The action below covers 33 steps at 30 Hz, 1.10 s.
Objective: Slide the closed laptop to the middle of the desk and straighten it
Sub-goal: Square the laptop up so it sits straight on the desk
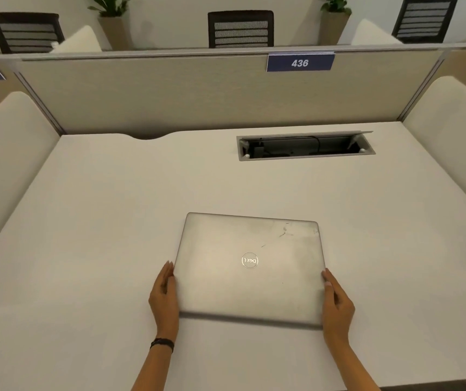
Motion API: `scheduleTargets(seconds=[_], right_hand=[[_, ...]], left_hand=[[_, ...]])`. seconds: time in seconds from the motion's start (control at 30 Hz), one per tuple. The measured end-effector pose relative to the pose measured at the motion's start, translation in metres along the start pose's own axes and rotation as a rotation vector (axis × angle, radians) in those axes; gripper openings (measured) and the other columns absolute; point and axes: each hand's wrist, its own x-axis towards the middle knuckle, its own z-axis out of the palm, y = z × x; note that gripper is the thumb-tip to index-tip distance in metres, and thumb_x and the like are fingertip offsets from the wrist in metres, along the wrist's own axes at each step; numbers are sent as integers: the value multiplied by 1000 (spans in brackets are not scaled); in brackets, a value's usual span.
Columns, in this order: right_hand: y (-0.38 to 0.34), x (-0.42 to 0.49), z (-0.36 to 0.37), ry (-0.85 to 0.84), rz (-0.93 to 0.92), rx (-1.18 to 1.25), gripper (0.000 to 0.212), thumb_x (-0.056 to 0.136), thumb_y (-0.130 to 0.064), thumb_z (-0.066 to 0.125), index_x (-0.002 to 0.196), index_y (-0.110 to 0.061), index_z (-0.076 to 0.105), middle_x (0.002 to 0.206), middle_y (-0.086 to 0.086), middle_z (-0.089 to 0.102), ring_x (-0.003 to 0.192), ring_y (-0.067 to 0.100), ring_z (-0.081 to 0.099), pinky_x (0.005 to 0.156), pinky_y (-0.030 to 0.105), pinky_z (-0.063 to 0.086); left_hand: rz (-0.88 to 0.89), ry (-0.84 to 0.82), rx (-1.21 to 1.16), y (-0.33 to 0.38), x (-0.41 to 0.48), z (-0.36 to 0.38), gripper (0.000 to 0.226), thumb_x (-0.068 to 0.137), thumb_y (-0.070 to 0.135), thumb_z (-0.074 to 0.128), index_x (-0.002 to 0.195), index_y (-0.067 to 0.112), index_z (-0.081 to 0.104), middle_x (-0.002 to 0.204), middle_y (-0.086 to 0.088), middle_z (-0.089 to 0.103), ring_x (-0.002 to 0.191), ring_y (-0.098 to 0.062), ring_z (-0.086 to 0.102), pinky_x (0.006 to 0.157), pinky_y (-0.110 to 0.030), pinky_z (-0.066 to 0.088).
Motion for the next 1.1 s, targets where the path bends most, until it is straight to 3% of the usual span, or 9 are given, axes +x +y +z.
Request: scheduleTargets(seconds=[0.27, 0.37, 0.43, 0.53, 0.6, 0.7, 0.77, 0.87, 1.1], right_hand=[[4, 8, 2, 26, -42, -44, 28, 93, -7, 46, 112, -10, 67, 121, -4, 62, 103, -16, 55, 83, -2, 41], [3, 15, 5, 22, -50, -73, 28, 93, -7, 46, 112, -10, 67, 121, -5, 62, 103, 7, 60, 74, 1, 43], [3, 20, 6, 17, -57, -87, 29, 93, -7, 46, 112, -10, 68, 121, -6, 62, 100, 13, 60, 70, 1, 43], [1, 28, 7, 7, -59, -84, 29, 93, -6, 46, 113, -10, 67, 115, -12, 63, 96, -5, 60, 72, -1, 43], [-1, 34, 8, -3, -53, -88, 30, 93, -7, 46, 114, -10, 67, 114, -11, 64, 92, -1, 59, 72, 0, 44], [-3, 46, 11, -22, -72, -116, 30, 93, -7, 46, 114, -10, 67, 116, -6, 65, 91, 13, 56, 69, 0, 42], [-6, 53, 13, -42, -86, -132, 30, 93, -7, 46, 114, -10, 66, 116, -3, 66, 81, 8, 55, 63, 0, 41], [-8, 62, 19, -44, -100, -124, 30, 93, -6, 46, 116, -8, 65, 110, 4, 69, 51, -4, 46, 48, 2, 36], [-7, 69, 22, -34, -128, -156, 30, 93, -5, 46, 115, -6, 66, 109, 14, 70, 43, -3, 44, 45, 3, 33]], left_hand=[[118, -2, 169, -4, 1, 6, 36, 94, 7, 50, 128, 16, 57, 129, 4, 60, 117, -10, 54, 102, -28, 41], [146, 38, 204, -4, 0, 10, 36, 95, 4, 47, 128, 14, 58, 128, 0, 61, 116, -14, 56, 100, -23, 44], [135, 82, 208, -5, 0, 14, 36, 95, 3, 45, 126, 13, 59, 124, -4, 65, 101, -15, 63, 88, -14, 47], [92, 126, 181, -6, 0, 18, 37, 94, 0, 44, 124, 14, 61, 108, -10, 71, 61, -2, 54, 62, -2, 42], [78, 141, 164, -8, 0, 21, 37, 94, 0, 44, 124, 14, 61, 107, -9, 71, 57, 1, 52, 58, -1, 41], [80, 166, 162, -5, 0, 26, 36, 94, -1, 45, 124, 12, 61, 110, -6, 70, 61, 2, 54, 61, 0, 43], [86, 183, 152, -1, 0, 31, 35, 94, 0, 45, 123, 10, 61, 116, -7, 68, 74, -1, 61, 69, 0, 44], [107, 186, 137, 4, 3, 36, 33, 94, 2, 46, 122, 9, 62, 121, -8, 66, 99, -27, 65, 81, -4, 44], [158, 156, 164, 10, 3, 39, 32, 94, 3, 50, 124, 7, 61, 126, -8, 64, 113, -18, 59, 89, 3, 37]])
